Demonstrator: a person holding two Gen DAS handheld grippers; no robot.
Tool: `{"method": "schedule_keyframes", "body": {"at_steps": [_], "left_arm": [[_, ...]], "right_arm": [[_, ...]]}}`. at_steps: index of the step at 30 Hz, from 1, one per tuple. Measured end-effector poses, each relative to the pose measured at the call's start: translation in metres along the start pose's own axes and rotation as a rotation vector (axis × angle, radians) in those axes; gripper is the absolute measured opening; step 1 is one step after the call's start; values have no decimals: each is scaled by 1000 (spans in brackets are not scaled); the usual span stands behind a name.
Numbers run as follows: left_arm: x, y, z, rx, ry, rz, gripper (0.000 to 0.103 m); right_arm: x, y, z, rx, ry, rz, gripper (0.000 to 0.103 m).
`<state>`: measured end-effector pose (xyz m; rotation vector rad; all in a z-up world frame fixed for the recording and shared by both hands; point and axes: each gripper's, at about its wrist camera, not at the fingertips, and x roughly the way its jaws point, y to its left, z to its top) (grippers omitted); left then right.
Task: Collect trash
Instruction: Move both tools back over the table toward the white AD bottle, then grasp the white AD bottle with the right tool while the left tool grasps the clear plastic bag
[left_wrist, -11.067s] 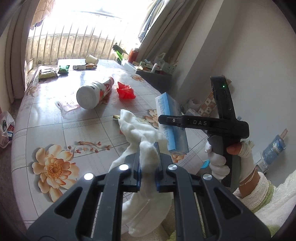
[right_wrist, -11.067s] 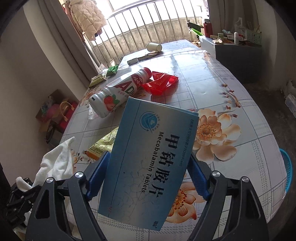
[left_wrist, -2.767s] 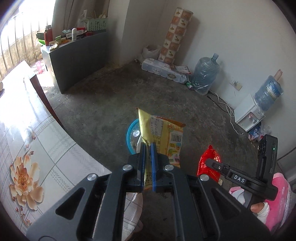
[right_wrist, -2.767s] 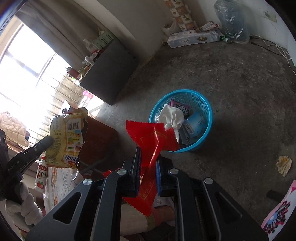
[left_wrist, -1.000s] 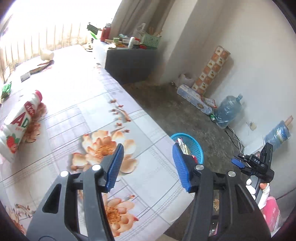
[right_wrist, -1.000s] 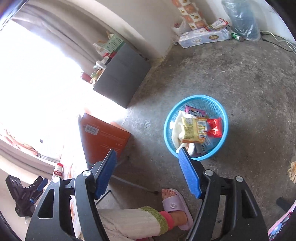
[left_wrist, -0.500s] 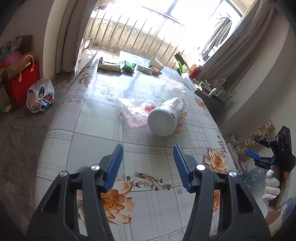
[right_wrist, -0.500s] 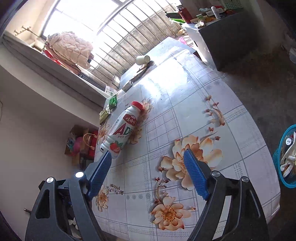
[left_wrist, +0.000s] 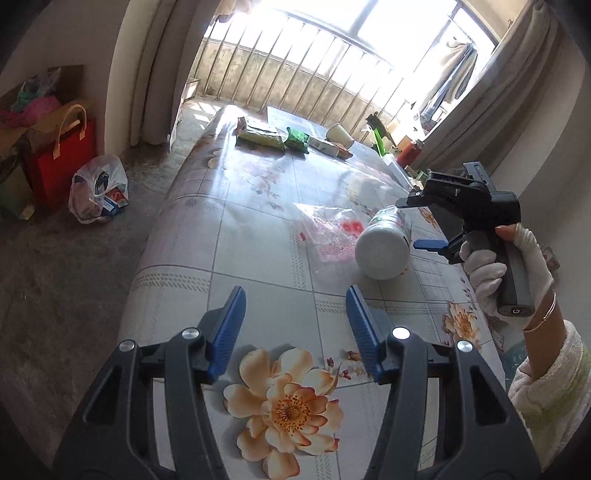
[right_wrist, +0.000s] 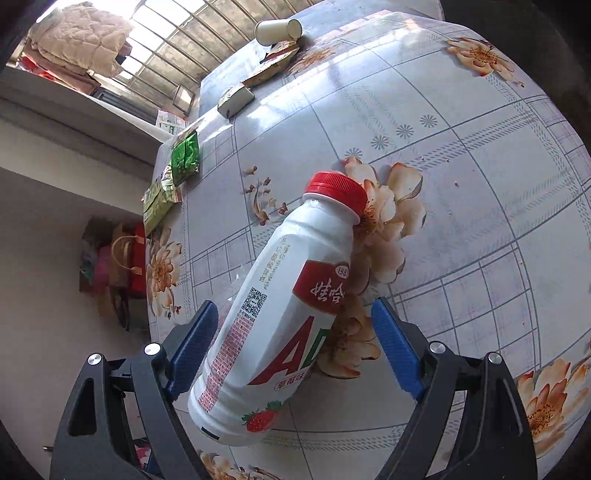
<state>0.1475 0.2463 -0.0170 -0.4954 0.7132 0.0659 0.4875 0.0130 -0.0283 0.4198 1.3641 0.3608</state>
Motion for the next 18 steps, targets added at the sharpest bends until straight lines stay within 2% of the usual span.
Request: {"method": "schedule_keyframes", "body": {"at_steps": [3,4,5,7,11,18], "left_arm": [[4,0,10,14,5,2,53],[6,0,14,22,4,6,53],[8,0,18,26,4,8,53],[14,0,27,21,5,6,58],[30,-5,47,50,13,9,58],[93,-26,87,142,111,3,58]], "right_arm": [[15,6,2,-35,25,-19,81],[17,8,1,-57,29,-16,75],[20,10,2,-81,33,-9,74],[20,11,0,-122,32,1,72],[11,3,-8,-197,36,-12,69],[-22,-34,-44,-301,66,-23,69]]}}
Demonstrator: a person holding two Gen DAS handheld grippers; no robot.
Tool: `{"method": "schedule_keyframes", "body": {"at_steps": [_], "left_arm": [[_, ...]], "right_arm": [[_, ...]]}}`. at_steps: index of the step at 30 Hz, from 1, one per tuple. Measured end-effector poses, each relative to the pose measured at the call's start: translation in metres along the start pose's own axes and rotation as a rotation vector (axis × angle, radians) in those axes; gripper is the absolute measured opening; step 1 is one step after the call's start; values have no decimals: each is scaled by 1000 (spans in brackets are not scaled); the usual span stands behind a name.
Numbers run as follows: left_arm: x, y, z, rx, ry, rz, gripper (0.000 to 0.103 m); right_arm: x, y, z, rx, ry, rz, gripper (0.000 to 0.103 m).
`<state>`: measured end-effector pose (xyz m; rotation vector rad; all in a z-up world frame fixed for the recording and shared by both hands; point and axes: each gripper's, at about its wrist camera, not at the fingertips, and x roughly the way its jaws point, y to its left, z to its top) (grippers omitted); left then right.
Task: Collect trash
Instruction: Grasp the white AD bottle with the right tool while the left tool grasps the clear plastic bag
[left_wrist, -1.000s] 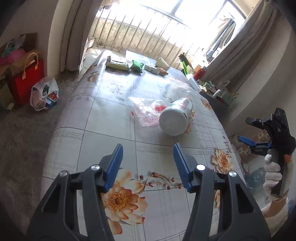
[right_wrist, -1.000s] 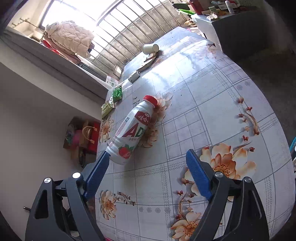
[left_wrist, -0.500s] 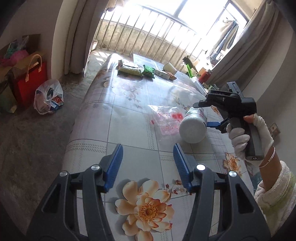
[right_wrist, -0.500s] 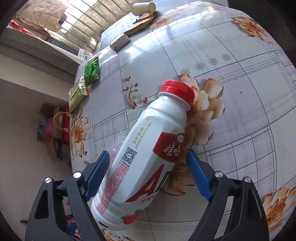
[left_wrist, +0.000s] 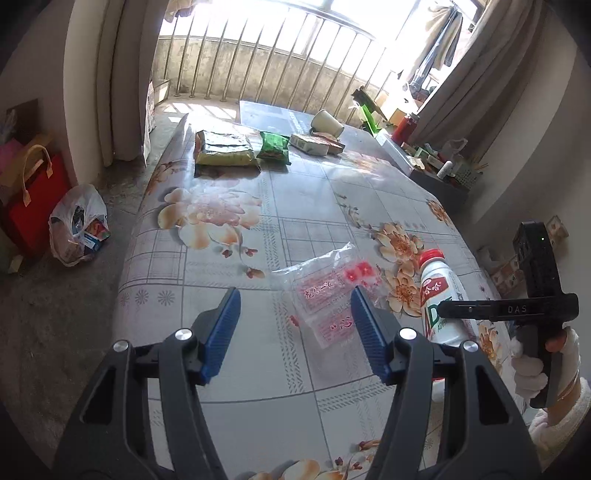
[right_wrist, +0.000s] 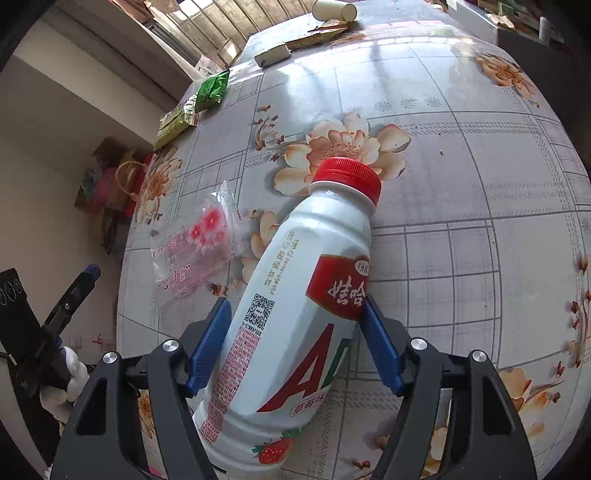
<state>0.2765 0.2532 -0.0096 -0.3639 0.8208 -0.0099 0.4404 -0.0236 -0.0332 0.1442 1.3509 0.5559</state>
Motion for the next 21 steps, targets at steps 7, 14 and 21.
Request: {"method": "schedule_keyframes", "body": {"at_steps": [7,14,21], "left_arm": [[75,-28,25,199,122,94,59],[104,-51,5,304,214,173,42],[88,-66,-18,314,180,212,9]], "right_arm": [[-40,-29,-73,-62,-48,-28,69],[-69,-44,-135,-68,-127,-138,69],[-68,-33,-160,-166,-158,-321,64]]}}
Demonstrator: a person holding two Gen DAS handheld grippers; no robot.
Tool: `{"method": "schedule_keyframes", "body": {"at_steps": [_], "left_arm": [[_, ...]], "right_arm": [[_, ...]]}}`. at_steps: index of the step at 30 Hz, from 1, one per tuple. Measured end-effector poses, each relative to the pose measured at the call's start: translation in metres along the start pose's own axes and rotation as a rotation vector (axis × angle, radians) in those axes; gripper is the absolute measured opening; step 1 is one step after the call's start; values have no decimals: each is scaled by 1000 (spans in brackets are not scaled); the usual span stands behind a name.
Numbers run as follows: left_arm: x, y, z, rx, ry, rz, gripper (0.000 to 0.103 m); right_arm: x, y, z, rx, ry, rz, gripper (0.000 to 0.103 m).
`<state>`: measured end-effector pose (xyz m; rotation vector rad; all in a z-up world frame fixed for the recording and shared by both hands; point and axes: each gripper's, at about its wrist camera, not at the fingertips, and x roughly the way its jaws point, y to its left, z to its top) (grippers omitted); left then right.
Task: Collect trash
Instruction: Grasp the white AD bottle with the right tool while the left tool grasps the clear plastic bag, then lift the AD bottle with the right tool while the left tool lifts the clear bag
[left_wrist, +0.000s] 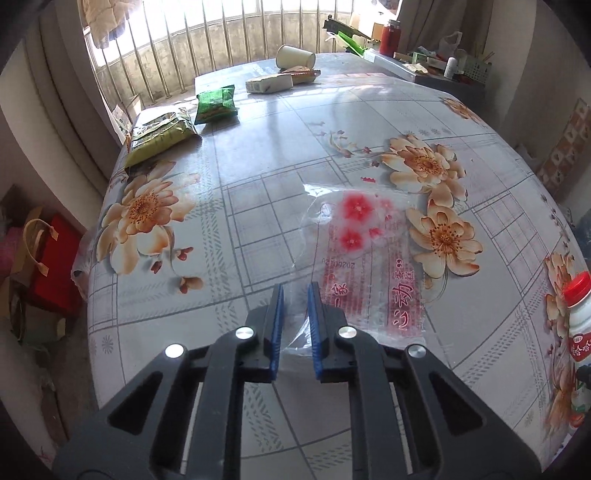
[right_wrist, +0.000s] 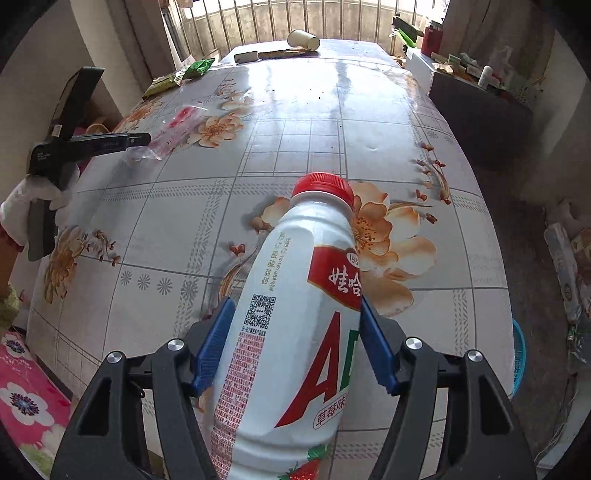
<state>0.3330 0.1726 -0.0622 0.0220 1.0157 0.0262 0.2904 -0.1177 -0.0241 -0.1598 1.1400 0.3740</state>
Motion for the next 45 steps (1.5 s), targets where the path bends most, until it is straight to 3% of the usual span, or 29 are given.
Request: {"method": "schedule_keyframes", "body": {"at_steps": [6,13,16,17,20,24,28,38,45], "left_arm": [[-29,-19,-39,-41,-7,-40,5],[-74,-41,-109,-147,34,-160,6],[-90,-47,-140,-217,64,-245,8],[-95,-50,-150,-235,70,-269,9],[-106,-51,-166,-280,64,-324,32],[-112,-53,-167,-274,31,-309,41],[-104,-63,-157,-234,54,-307,41],[-95,-95,-143,-86,34,-154,40],[-95,-107,-143,-35,6,-84,14]], "right_arm": [[-5,-7,-11,35,-22,41,64],[-12,-18,-31,84,-23,87,64],[-16,-21,-41,105,-26,108,64],[-17,-23,-44,114,-26,115,64],[-20,-29,-51,151,-26,141,64],[-16,-36,-55,199,-13,186,64],[-14,-38,-57,225,-15,206,64],[-13,-41,-59,235,-19,215,64],[-15,-43,-61,242,-21,213,64]]}}
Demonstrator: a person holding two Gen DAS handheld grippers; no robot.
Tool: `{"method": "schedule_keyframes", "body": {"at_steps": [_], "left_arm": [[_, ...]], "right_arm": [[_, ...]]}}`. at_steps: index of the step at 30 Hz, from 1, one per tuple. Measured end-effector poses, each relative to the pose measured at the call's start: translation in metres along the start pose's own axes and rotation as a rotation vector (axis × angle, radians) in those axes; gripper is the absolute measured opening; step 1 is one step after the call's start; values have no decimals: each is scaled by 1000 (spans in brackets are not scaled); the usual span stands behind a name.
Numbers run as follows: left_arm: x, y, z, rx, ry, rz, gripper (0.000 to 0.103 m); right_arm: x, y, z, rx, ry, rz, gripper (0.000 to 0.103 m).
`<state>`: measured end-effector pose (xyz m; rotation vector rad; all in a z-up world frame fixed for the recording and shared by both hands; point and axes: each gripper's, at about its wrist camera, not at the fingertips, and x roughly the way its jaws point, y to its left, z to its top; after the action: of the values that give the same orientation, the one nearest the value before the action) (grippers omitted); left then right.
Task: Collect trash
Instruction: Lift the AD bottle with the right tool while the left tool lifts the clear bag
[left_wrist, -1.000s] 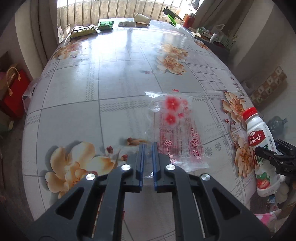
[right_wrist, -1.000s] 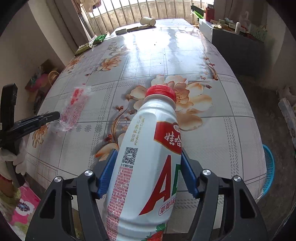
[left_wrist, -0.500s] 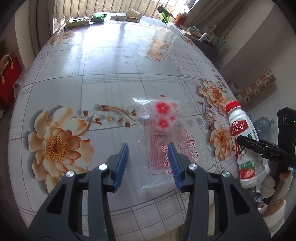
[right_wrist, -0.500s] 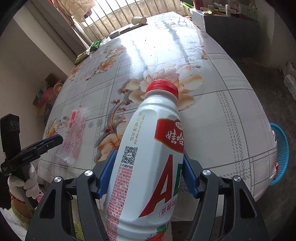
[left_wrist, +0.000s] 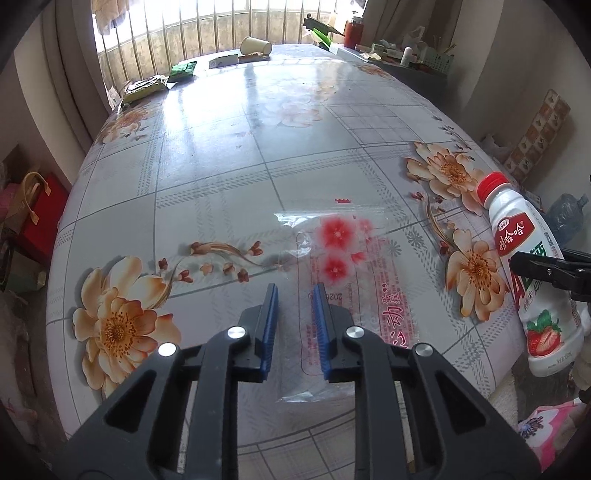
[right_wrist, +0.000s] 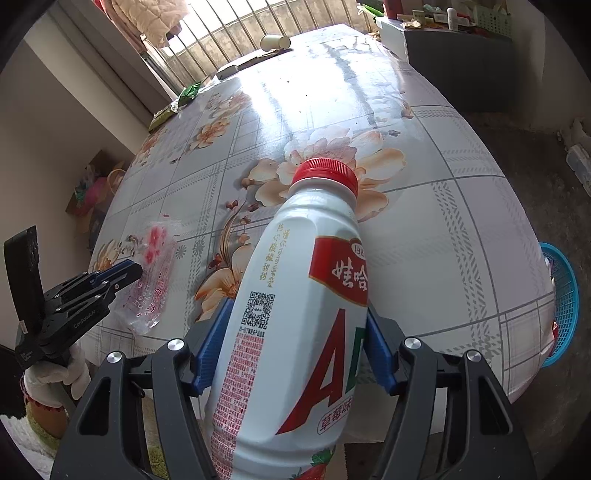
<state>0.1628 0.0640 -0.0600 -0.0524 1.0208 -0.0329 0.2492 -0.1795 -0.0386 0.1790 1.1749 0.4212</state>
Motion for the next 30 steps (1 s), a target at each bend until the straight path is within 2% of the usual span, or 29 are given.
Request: {"method": "schedule_keyframes", "body": {"at_steps": [3,7,21,30], "left_arm": [[0,-5,-1,15,-10,11,9],[0,-7,-2,10,-21,15,6],[-8,-5,-2,-10,-56,-8,4],[-18,-5,0,-15,-86,-16,4]], "right_arm": [[-1,-1,0,5,2,-1,64],[-1,-1,-1,5,-3,-6,64],[-5,0,-1,21,-11,-19,63],[-13,-2,-3,44,-27,8,63]]}}
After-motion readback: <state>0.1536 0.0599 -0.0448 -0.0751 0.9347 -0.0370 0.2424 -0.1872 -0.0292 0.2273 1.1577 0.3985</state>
